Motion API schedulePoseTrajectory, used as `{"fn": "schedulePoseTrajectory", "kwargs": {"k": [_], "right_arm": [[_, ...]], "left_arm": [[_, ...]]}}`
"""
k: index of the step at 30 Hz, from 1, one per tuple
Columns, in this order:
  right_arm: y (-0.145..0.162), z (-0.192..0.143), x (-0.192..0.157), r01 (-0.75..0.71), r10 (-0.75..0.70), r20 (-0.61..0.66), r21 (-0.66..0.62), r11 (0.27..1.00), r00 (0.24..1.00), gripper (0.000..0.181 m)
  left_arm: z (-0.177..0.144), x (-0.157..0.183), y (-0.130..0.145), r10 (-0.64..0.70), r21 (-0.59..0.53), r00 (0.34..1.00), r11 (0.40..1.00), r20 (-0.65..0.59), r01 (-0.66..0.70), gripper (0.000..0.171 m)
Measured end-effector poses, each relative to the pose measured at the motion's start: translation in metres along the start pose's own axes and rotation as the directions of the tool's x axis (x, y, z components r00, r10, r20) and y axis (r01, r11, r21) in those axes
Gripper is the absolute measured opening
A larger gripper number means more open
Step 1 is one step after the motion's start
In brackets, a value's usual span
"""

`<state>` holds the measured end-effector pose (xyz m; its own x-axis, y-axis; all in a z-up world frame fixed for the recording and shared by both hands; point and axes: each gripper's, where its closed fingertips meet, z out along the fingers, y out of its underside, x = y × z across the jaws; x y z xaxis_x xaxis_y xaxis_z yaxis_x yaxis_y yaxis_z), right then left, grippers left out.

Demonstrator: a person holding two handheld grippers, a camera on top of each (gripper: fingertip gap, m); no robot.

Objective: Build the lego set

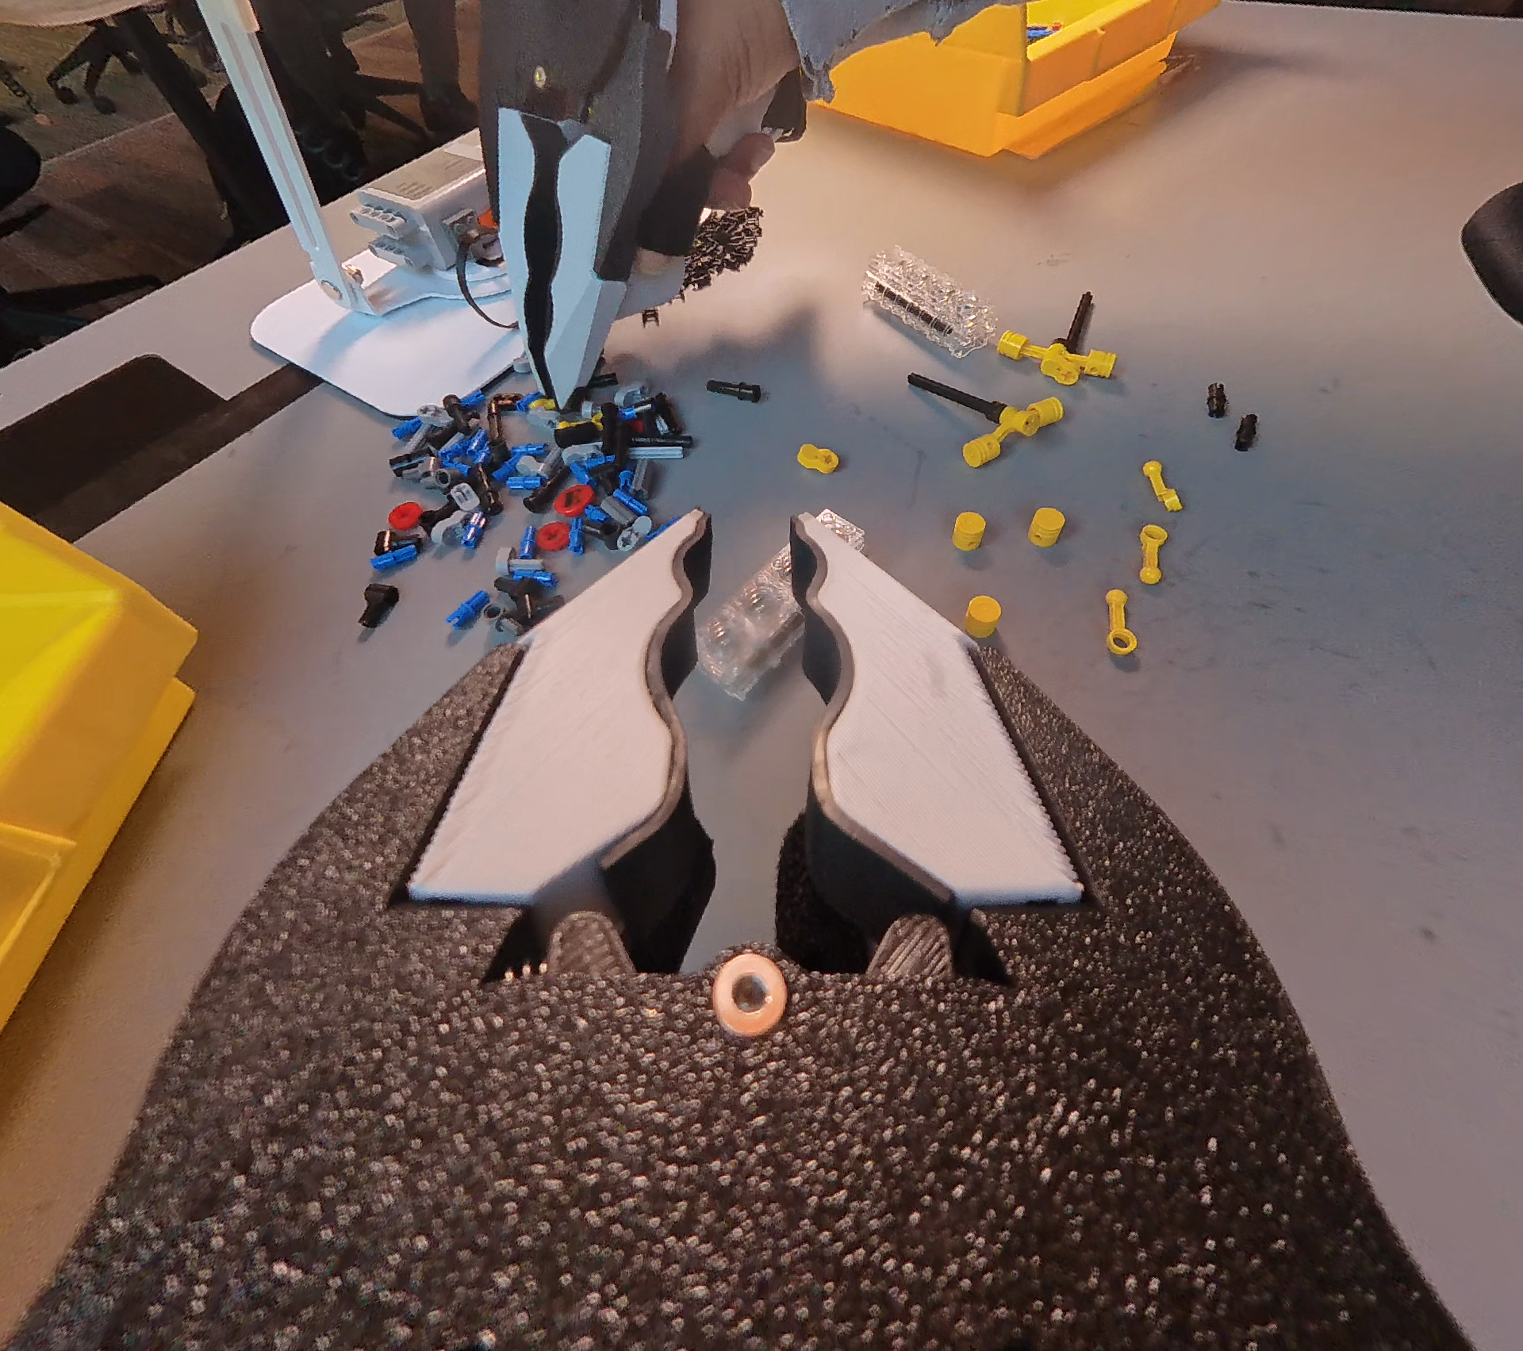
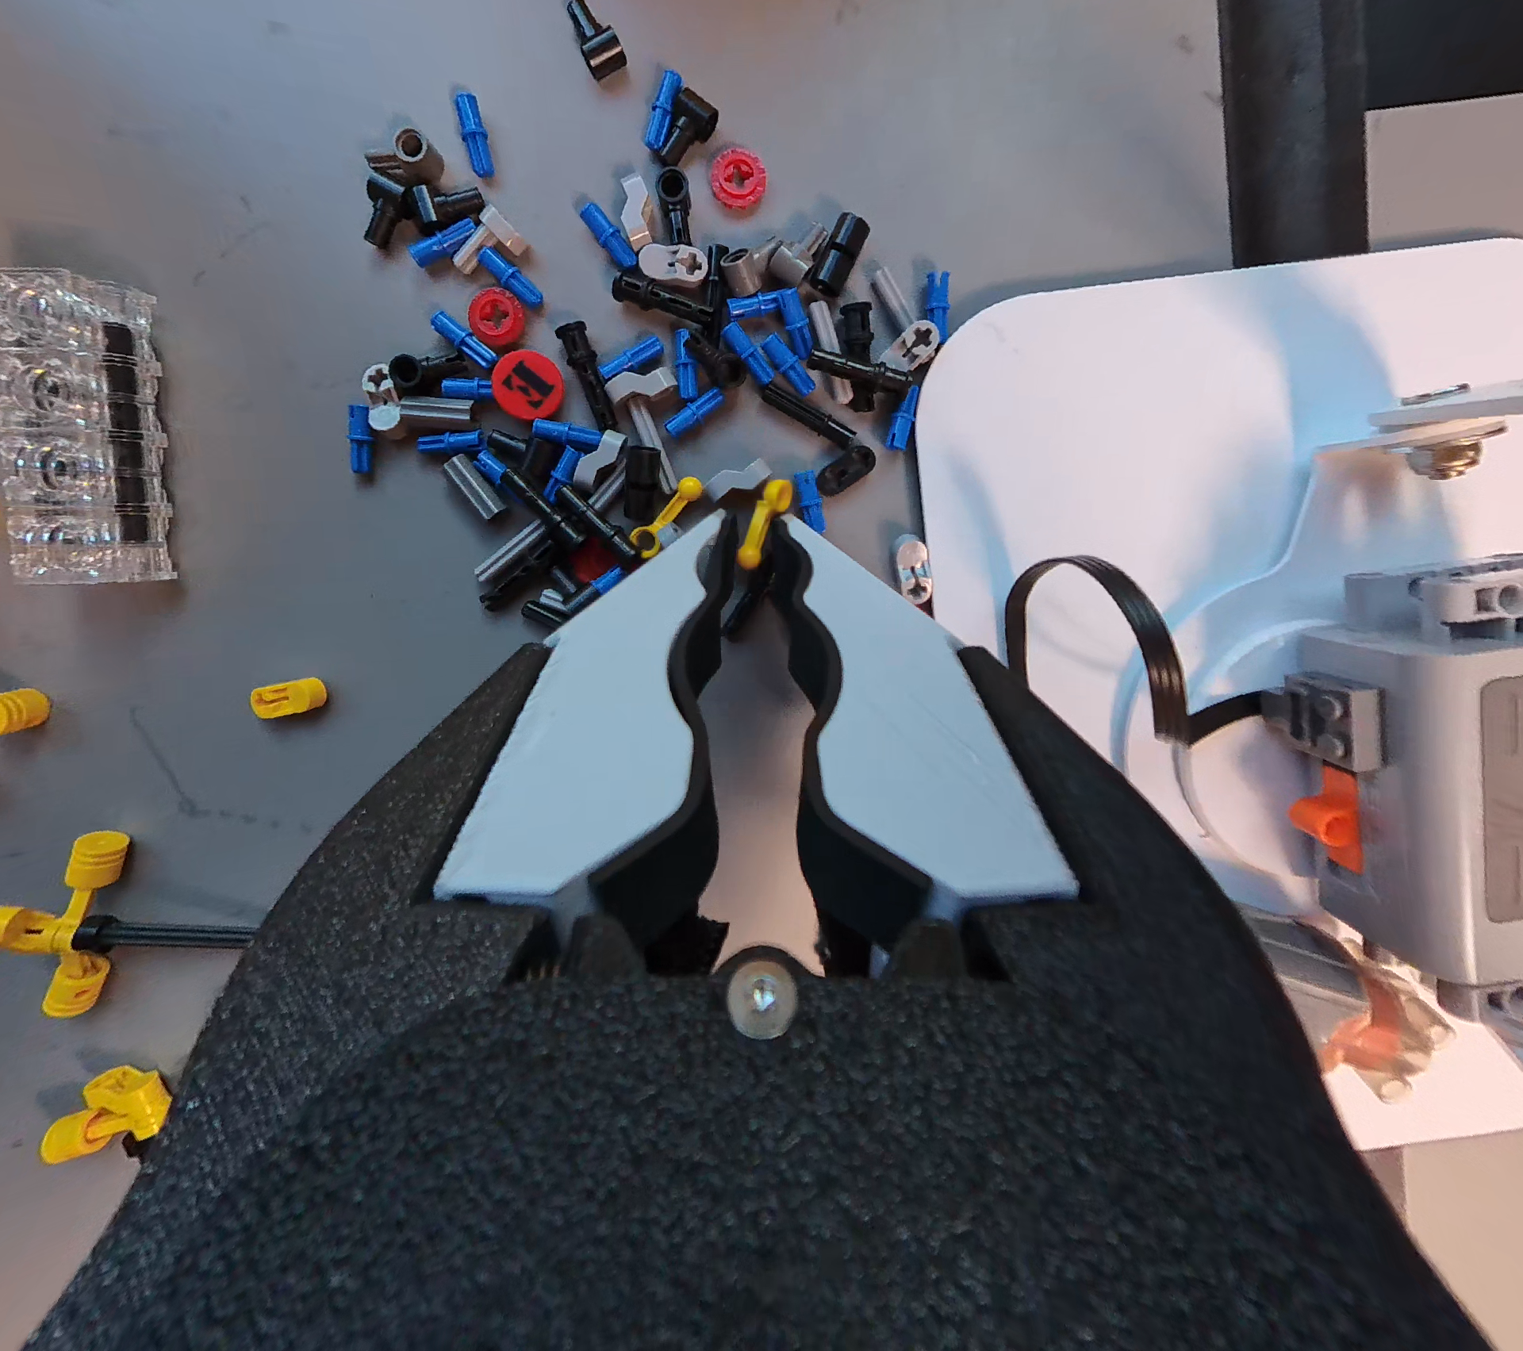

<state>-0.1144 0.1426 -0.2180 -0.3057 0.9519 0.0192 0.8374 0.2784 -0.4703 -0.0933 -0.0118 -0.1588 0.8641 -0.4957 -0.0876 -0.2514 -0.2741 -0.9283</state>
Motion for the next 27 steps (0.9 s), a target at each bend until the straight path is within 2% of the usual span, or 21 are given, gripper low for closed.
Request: {"fn": "schedulePoseTrajectory", "kwargs": {"k": [13,18,20,22,27], "right_arm": [[0.001,0.002,0.0,-0.029,0.03,0.015,-0.077,0.997,0.999,0.003],[0.002,-0.03,-0.015,0.025,-0.028,-0.044,-0.084,0.996,0.999,0.003],[-0.002,-0.051,-0.036,0.037,-0.039,-0.037,-0.046,0.998,0.999,0.003],[-0.002,-0.069,-0.07,0.039,-0.039,0.014,-0.012,0.999,0.999,0.003],[0.027,-0.084,-0.164,-0.002,-0.004,0.109,0.052,0.999,0.994,0.003]], "left_arm": [[0.003,-0.002,0.005,0.002,-0.021,1.0,1.0,0.008,-0.002,0.019],[0.002,-0.002,0.006,-0.003,-0.026,1.0,1.0,0.004,0.003,0.018],[0.002,-0.001,0.005,-0.009,-0.025,1.0,1.0,-0.002,0.009,0.019],[0.003,0.001,0.005,-0.005,-0.03,1.0,1.0,-0.01,0.004,0.018],[0.008,0.018,0.01,0.048,-0.068,0.997,0.996,-0.066,-0.053,0.019]]}}
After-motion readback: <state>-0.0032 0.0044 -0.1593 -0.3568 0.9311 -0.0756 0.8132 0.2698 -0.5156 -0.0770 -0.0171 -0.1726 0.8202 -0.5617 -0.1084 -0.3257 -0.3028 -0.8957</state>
